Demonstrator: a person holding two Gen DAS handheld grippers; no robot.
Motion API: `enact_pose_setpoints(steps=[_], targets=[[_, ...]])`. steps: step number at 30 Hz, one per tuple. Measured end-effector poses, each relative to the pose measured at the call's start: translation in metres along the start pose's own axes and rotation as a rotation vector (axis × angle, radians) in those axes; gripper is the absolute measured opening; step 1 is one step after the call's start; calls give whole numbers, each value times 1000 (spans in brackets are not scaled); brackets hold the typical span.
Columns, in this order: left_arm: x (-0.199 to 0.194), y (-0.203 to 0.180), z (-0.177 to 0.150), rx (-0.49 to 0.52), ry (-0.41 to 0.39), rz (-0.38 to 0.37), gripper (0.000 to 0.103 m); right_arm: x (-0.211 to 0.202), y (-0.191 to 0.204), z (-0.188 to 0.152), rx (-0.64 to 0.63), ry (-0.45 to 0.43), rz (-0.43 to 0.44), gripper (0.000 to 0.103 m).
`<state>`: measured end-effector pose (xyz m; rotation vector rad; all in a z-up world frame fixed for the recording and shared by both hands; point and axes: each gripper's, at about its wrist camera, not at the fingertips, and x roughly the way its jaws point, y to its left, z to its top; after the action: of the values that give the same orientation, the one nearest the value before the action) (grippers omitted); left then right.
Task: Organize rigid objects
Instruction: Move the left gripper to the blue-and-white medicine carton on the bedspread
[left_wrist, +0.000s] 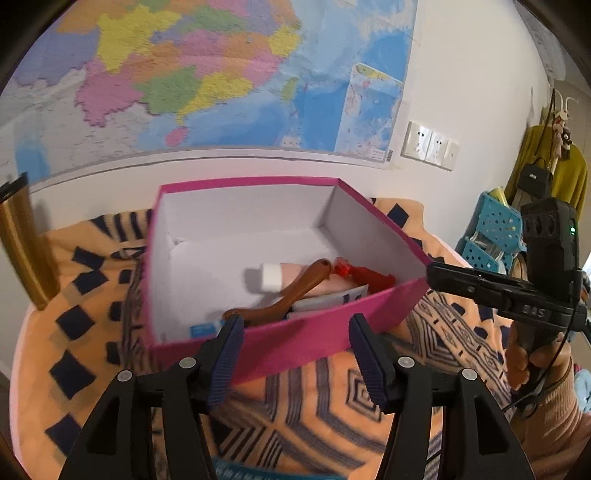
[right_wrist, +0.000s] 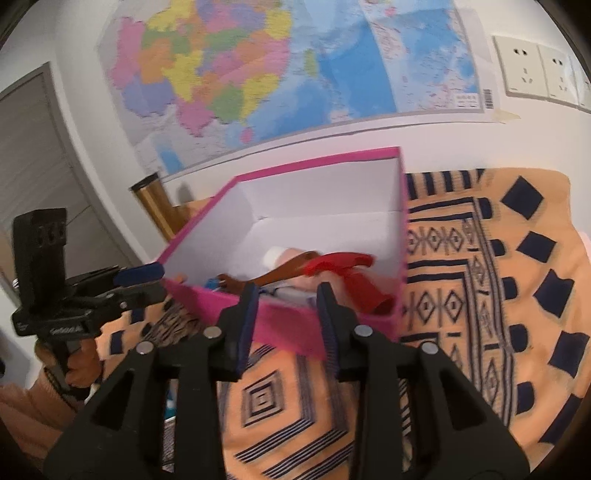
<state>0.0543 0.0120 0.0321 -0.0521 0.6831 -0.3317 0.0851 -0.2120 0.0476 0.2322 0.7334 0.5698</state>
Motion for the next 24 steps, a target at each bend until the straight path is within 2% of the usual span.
enact_pose_setpoints(steps=[4, 9, 13, 18, 24], targets=[[-6, 18, -18, -33, 30, 44, 62, -2, 17, -15, -28, 34, 66, 39], [-5, 44, -43, -101, 92, 97, 62, 13, 39, -47, -42, 146, 155, 41], [-5, 62, -63, -160, 132, 118, 62, 32, 53, -72, -50, 238, 186, 42], [-6, 69, -85, -187, 176, 114, 62, 51, 75, -95, -54, 326, 259, 42], [-7, 69, -105, -215, 216, 61, 62, 65, 96, -113, -52, 387, 320, 42]])
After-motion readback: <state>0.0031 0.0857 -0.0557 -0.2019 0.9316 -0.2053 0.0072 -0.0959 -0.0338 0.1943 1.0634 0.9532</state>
